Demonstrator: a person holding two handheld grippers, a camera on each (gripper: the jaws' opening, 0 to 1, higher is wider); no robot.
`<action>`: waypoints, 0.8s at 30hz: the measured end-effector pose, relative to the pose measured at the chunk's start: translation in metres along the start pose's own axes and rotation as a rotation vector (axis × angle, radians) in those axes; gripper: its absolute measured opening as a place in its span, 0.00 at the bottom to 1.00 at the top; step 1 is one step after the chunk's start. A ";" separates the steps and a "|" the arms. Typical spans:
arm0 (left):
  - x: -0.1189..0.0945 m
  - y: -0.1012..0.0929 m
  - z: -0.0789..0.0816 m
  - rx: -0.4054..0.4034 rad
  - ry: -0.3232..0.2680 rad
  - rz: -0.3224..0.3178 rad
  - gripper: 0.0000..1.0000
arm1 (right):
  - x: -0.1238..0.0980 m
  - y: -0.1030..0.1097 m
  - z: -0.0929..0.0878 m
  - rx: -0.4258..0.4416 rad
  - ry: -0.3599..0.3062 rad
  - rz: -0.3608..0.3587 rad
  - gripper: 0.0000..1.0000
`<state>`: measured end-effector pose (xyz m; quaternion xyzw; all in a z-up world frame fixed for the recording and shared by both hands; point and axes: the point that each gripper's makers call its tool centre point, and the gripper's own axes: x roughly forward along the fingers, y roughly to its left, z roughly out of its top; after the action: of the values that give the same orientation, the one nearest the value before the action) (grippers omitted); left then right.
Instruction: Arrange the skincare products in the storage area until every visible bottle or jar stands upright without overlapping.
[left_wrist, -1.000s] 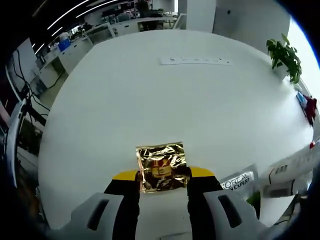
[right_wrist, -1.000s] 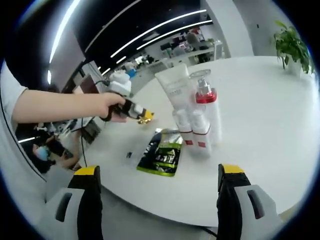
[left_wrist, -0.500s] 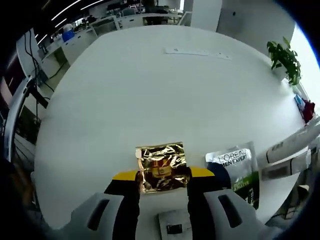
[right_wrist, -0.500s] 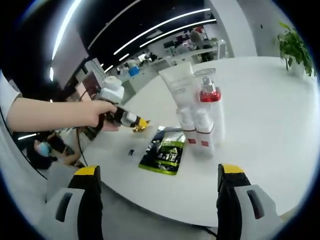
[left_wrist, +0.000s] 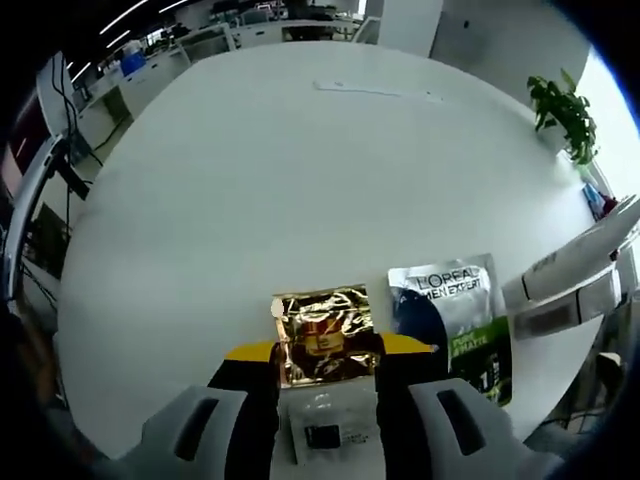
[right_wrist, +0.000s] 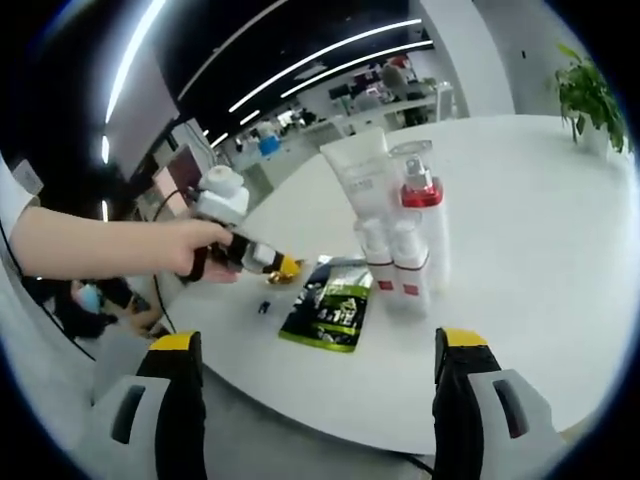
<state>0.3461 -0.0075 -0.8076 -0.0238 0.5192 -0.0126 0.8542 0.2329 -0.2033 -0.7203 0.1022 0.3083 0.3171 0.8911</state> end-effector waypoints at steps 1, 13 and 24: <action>0.001 -0.002 0.000 0.003 -0.001 -0.003 0.34 | 0.000 0.001 0.000 0.000 -0.001 0.000 0.96; 0.005 -0.001 -0.004 0.011 0.012 0.015 0.35 | -0.001 0.001 0.000 0.003 -0.004 -0.001 0.95; 0.006 -0.001 -0.003 0.010 0.010 -0.001 0.40 | -0.001 -0.002 -0.001 0.002 -0.001 -0.011 0.95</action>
<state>0.3459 -0.0092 -0.8143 -0.0196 0.5233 -0.0158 0.8518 0.2330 -0.2053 -0.7212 0.1016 0.3085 0.3118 0.8929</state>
